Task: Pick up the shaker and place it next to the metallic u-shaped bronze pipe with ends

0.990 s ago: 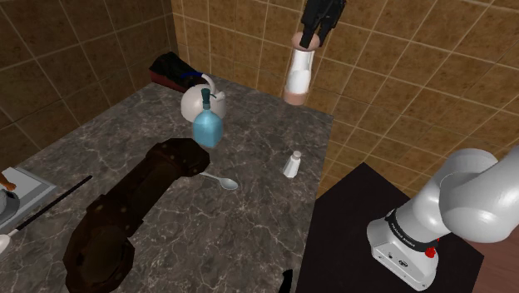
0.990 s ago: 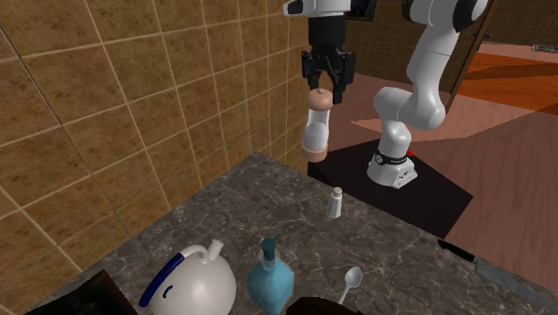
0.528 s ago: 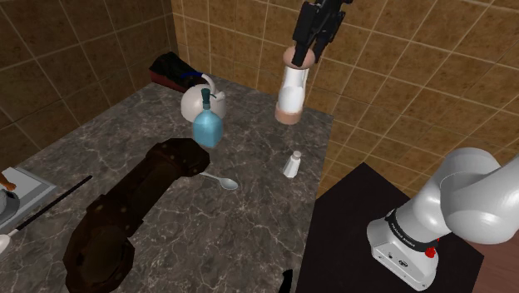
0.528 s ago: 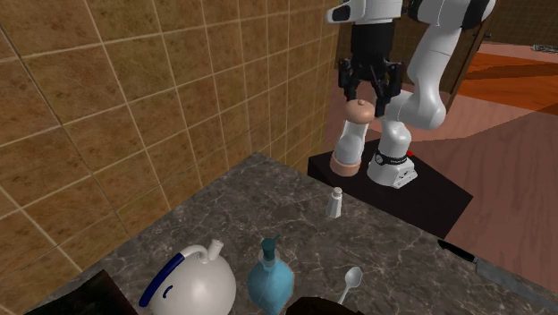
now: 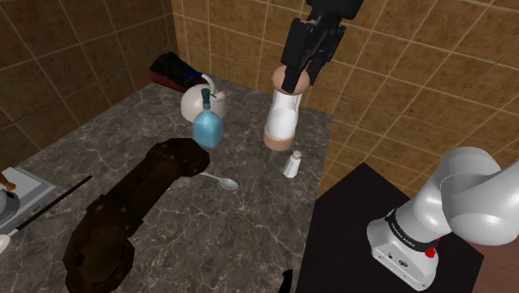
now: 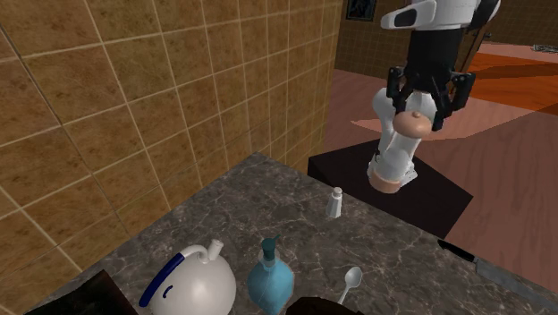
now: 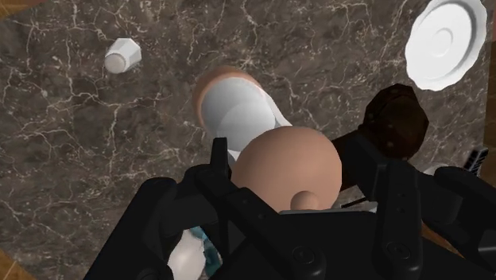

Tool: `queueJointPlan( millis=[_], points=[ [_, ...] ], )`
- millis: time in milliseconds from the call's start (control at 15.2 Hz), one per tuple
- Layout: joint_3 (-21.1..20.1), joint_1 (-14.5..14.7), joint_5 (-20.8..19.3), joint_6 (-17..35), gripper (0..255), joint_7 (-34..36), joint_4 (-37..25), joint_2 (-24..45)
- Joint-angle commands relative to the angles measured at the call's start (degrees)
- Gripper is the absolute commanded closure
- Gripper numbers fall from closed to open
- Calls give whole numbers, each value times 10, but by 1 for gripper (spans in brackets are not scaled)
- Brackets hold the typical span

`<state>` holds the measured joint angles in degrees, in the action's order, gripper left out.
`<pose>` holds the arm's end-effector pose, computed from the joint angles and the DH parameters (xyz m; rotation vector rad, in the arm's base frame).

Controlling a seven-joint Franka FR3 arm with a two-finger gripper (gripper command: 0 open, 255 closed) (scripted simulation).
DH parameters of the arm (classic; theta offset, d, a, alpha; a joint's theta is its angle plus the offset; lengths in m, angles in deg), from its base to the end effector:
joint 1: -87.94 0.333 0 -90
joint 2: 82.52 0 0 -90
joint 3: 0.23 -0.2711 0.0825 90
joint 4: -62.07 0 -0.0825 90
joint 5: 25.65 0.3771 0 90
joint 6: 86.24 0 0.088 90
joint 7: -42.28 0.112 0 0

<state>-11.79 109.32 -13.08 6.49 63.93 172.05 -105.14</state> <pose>0.3531 0.2741 0.6082 -2.9631 -0.2738 -0.0185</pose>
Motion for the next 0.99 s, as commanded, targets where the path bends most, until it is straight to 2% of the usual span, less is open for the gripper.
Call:
queueJointPlan(
  millis=[0,528,924],
  points=[
    [-20,9,5,1,255,29,-4,-1],
    [-110,41,17,19,255,148,-34,24],
    [-112,44,23,64,255,139,23,12]
  ],
)
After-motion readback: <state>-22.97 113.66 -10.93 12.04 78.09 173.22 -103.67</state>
